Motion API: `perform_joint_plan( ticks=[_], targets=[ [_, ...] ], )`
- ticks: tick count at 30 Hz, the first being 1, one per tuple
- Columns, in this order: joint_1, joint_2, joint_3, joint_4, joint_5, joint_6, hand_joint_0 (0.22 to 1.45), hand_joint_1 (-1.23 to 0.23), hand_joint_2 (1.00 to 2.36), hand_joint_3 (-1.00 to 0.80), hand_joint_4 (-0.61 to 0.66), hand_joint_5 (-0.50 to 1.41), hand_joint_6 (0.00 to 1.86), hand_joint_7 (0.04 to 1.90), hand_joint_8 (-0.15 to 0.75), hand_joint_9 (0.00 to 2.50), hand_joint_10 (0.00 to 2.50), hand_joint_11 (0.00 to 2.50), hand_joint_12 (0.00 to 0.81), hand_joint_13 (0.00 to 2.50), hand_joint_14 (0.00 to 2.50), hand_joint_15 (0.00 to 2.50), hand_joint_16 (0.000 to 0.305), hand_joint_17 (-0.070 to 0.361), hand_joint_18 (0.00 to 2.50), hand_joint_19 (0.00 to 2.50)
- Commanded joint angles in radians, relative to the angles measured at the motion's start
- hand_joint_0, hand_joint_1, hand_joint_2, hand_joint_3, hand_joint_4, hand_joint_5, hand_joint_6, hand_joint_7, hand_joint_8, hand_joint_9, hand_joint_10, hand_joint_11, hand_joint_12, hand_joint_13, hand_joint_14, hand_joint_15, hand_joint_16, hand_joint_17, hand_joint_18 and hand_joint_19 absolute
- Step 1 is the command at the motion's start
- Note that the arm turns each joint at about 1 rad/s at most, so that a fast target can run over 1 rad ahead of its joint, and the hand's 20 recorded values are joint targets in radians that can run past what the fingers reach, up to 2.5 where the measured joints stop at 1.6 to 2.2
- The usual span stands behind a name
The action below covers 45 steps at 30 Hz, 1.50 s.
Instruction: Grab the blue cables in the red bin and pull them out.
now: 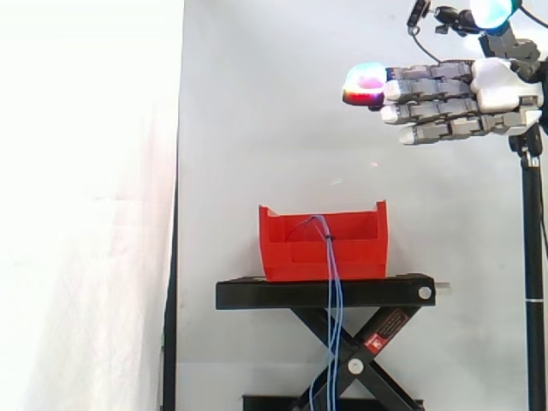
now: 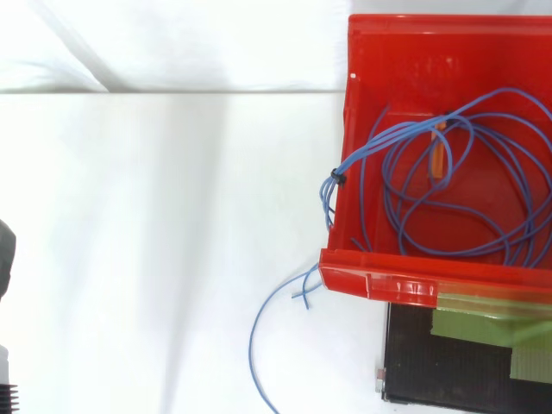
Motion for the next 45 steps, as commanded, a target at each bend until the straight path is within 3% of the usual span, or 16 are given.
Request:
perform_joint_plan(
  ticks=[1, 45],
  targets=[
    [0.002, 0.001, 0.000, 0.000, 0.000, 0.000, 0.75, -0.86, 1.00, -1.00, 0.11, 0.20, 0.00, 0.09, 0.147, 0.45, 0.00, 0.00, 0.127, 0.21, 0.00, 0.00, 0.013, 0.029, 0.00, 0.00],
    [0.005, -0.001, 0.000, 0.002, 0.000, 0.000, 0.77, -0.85, 1.00, -1.00, 0.13, 0.21, 0.00, 0.09, 0.154, 0.49, 0.00, 0.00, 0.138, 0.22, 0.00, 0.00, 0.014, 0.031, 0.02, 0.01]
  ],
)
